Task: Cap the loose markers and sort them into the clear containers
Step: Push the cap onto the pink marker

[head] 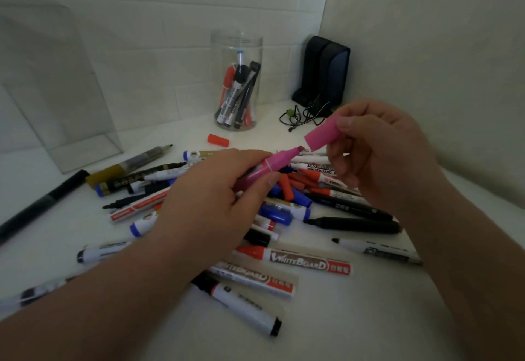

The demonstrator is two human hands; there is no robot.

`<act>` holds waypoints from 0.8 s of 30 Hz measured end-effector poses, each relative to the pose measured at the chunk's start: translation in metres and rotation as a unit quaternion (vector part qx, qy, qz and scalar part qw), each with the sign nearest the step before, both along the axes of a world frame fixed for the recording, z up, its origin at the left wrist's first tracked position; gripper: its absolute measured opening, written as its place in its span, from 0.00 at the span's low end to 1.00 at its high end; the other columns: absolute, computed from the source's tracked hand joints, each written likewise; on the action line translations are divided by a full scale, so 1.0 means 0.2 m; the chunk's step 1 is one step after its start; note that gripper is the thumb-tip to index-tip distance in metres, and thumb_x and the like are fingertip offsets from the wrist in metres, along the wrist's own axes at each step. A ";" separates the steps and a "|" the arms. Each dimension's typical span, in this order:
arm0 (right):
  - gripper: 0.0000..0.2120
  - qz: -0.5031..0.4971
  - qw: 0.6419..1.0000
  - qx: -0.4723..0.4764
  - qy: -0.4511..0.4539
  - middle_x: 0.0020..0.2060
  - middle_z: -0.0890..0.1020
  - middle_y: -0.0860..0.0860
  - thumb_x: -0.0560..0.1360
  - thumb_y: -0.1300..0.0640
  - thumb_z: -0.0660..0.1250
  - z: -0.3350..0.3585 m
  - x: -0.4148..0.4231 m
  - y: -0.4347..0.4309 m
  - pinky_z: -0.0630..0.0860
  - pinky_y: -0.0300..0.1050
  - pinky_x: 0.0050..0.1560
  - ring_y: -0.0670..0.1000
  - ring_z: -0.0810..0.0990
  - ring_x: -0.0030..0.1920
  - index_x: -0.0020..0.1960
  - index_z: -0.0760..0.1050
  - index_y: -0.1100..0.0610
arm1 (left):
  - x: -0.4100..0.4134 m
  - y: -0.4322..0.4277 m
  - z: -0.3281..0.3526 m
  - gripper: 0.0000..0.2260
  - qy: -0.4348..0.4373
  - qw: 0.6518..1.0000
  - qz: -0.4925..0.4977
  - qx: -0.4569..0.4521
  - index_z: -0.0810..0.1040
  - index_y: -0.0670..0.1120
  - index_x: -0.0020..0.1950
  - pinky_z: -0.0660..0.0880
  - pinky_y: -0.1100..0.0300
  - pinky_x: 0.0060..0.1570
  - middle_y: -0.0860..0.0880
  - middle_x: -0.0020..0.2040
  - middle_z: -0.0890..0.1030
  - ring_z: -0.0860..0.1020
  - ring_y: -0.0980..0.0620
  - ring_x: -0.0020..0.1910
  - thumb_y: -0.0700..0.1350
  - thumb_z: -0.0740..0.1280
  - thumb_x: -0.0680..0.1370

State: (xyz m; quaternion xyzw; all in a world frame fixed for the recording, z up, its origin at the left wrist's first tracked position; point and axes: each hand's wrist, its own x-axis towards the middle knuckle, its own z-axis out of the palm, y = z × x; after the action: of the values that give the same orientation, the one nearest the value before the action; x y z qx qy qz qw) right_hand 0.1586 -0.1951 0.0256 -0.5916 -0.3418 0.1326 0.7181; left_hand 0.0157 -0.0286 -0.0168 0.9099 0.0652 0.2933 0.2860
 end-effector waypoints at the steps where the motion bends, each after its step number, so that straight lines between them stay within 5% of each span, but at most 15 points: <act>1: 0.06 0.017 1.000 -0.015 -0.005 0.30 0.79 0.58 0.72 0.62 0.64 0.00 0.00 -0.01 0.66 0.37 0.20 0.54 0.72 0.23 0.41 0.79 0.57 | 0.00 0.00 0.00 0.17 -0.005 1.000 -0.002 0.006 0.78 0.58 0.66 0.75 0.56 0.51 0.59 0.51 0.81 0.77 0.59 0.49 0.59 0.59 0.80; 7: 0.04 0.107 0.977 -0.152 -0.107 0.35 0.83 0.59 0.73 0.60 0.75 0.00 -0.05 -0.02 0.75 0.44 0.25 0.57 0.79 0.30 0.48 0.81 0.56 | -0.03 0.02 0.03 0.15 0.005 0.999 -0.030 0.027 0.79 0.62 0.63 0.76 0.55 0.43 0.60 0.44 0.81 0.77 0.60 0.44 0.61 0.61 0.79; 15: 0.13 0.131 0.950 -0.231 -0.162 0.37 0.87 0.53 0.68 0.61 0.73 0.05 -0.12 -0.04 0.83 0.44 0.39 0.54 0.86 0.35 0.52 0.82 0.56 | -0.08 0.07 0.04 0.25 0.059 0.994 -0.081 0.031 0.78 0.63 0.65 0.68 0.65 0.38 0.64 0.41 0.79 0.76 0.62 0.43 0.69 0.55 0.74; 24: 0.10 0.136 0.965 -0.195 -0.109 0.33 0.84 0.61 0.71 0.58 0.71 0.05 -0.18 0.02 0.79 0.47 0.26 0.58 0.81 0.25 0.50 0.83 0.61 | -0.10 0.07 0.05 0.18 0.010 0.995 -0.094 0.042 0.82 0.58 0.61 0.69 0.67 0.35 0.60 0.37 0.79 0.77 0.59 0.38 0.63 0.60 0.78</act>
State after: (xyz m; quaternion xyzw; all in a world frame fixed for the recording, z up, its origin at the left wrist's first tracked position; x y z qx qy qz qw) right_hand 0.1223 -0.1916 0.0352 -0.6786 -0.4629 0.2279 0.5228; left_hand -0.0052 -0.0141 -0.0071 0.9261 -0.0299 0.2585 0.2731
